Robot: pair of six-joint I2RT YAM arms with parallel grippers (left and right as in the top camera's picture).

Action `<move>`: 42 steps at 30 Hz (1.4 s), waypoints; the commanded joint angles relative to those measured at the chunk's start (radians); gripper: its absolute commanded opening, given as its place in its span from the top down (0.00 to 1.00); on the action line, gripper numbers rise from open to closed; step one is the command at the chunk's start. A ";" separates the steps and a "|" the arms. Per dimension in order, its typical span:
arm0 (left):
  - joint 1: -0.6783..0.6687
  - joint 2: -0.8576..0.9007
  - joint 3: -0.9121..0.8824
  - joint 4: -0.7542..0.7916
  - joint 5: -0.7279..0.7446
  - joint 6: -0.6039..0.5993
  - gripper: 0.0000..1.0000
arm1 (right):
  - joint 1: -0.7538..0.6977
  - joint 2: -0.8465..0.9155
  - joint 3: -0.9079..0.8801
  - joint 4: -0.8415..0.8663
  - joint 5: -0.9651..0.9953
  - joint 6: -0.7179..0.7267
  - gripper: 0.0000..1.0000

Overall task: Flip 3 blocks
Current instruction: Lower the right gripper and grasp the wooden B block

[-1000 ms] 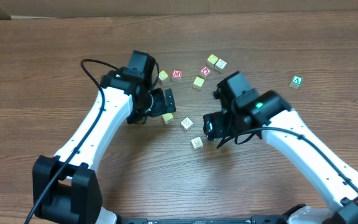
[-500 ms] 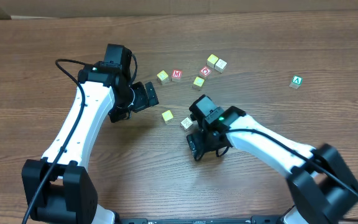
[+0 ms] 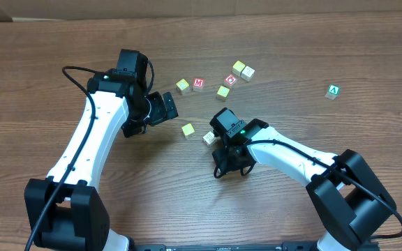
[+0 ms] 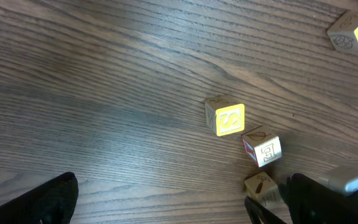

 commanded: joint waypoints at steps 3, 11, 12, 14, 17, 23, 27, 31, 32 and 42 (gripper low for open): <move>-0.001 0.008 0.022 -0.010 0.006 -0.002 0.00 | 0.004 0.003 0.053 0.026 0.007 -0.022 0.42; -0.001 0.008 0.022 -0.018 0.005 -0.002 0.00 | 0.004 0.003 0.080 0.023 0.006 -0.077 0.55; -0.001 0.008 0.022 -0.018 0.005 -0.002 0.00 | 0.004 0.003 0.080 0.016 0.006 -0.074 0.56; -0.001 0.008 0.022 -0.018 0.005 -0.002 0.00 | 0.004 0.003 0.080 -0.002 0.006 -0.074 0.55; -0.001 0.008 0.022 -0.018 0.005 -0.002 0.00 | 0.004 0.003 0.079 -0.024 0.006 -0.074 0.50; -0.001 0.008 0.022 -0.021 0.006 -0.002 0.00 | 0.004 0.003 0.079 -0.033 0.006 -0.074 0.55; -0.001 0.008 0.022 -0.025 0.005 -0.002 0.00 | 0.004 0.003 0.079 -0.032 0.006 -0.074 0.63; -0.001 0.008 0.022 -0.025 0.006 -0.002 0.00 | 0.004 0.003 0.079 -0.040 0.006 -0.070 0.67; -0.001 0.008 0.022 -0.025 0.005 -0.002 0.00 | 0.004 0.003 0.079 -0.042 0.006 -0.069 0.68; -0.001 0.008 0.022 -0.026 0.006 -0.002 0.00 | 0.004 -0.034 0.080 -0.063 0.006 0.030 0.82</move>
